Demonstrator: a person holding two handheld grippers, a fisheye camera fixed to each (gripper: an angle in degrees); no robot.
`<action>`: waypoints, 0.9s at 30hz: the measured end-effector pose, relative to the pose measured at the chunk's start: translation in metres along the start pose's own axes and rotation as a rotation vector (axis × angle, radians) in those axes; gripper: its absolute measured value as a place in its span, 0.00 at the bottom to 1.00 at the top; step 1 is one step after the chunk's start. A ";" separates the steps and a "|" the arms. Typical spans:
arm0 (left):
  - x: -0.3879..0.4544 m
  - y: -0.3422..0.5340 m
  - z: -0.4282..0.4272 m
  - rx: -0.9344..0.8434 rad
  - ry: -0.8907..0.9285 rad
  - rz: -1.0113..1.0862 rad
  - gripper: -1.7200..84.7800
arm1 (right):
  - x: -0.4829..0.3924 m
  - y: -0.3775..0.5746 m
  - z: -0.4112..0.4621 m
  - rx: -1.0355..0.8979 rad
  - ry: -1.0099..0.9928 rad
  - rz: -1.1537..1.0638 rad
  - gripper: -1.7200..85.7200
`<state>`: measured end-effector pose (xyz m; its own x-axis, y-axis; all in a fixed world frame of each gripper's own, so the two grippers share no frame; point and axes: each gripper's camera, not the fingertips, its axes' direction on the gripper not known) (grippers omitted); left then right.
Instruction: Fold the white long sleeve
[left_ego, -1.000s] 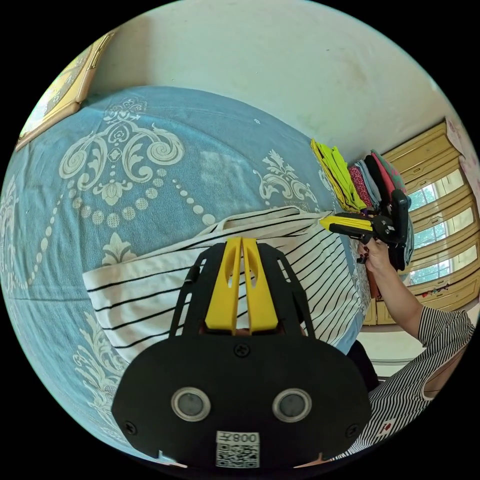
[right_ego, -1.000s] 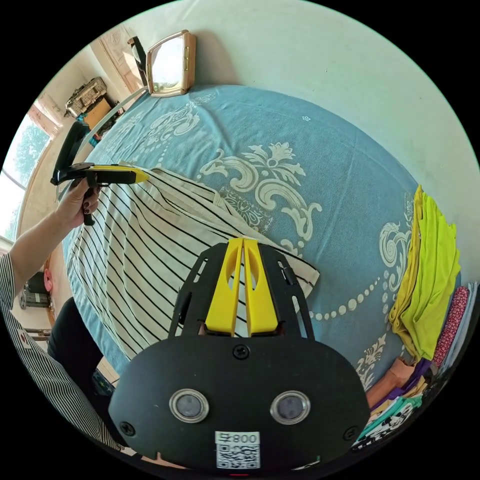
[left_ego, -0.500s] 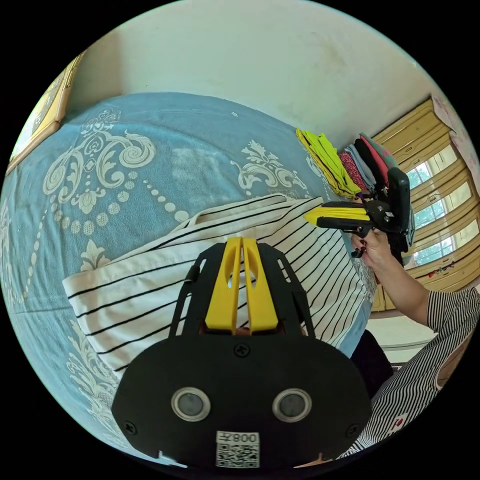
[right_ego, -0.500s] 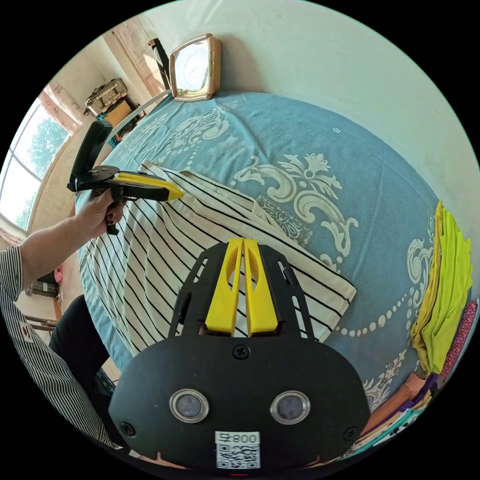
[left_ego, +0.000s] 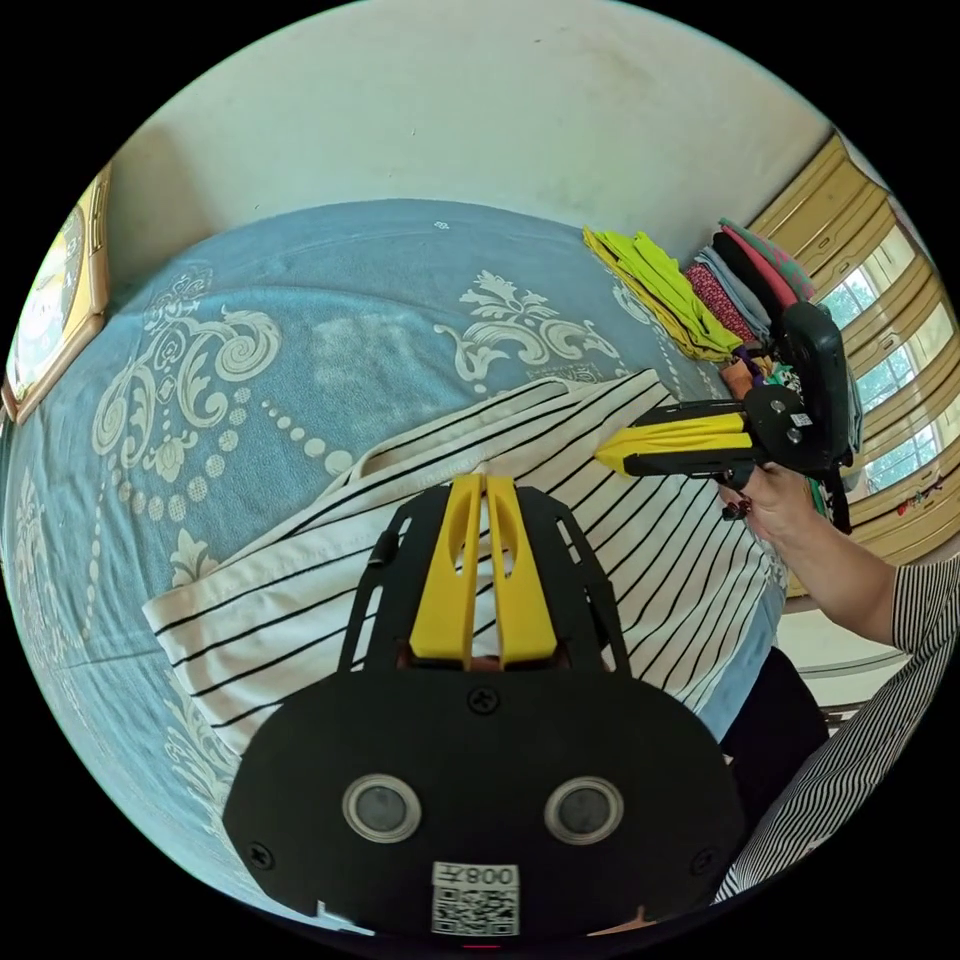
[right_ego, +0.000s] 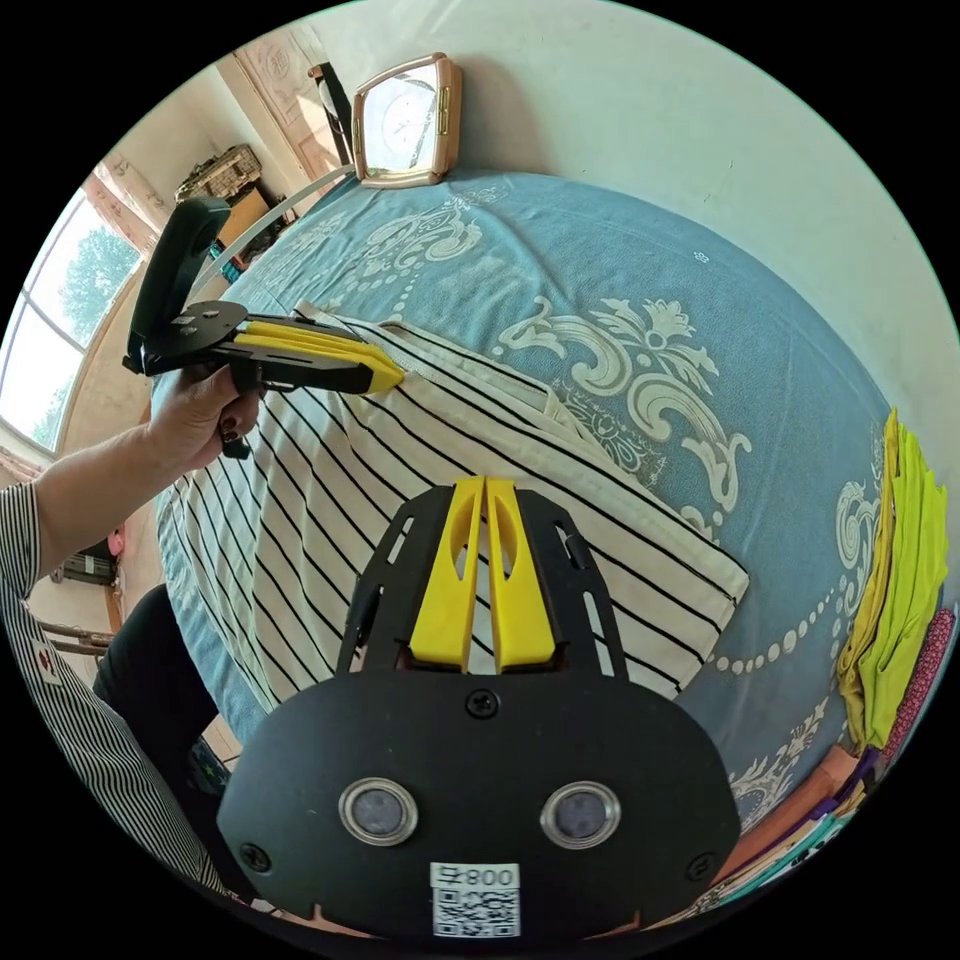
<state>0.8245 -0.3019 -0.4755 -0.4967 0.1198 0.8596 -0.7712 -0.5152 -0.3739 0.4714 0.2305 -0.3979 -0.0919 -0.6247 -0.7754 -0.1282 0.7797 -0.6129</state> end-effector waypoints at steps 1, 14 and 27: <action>0.001 0.002 -0.008 0.022 0.000 -0.001 0.03 | -0.001 0.001 -0.004 0.010 0.006 -0.001 0.02; -0.023 0.029 -0.044 0.037 -0.016 -0.036 0.04 | 0.015 0.012 -0.028 0.040 0.056 0.086 0.03; -0.080 0.125 -0.111 0.080 -0.086 -0.157 0.02 | 0.014 0.048 -0.043 0.052 0.105 0.103 0.02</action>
<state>0.7241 -0.2815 -0.6300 -0.3342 0.1335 0.9330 -0.8009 -0.5620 -0.2065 0.4215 0.2575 -0.4316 -0.2047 -0.5403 -0.8162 -0.0622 0.8393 -0.5401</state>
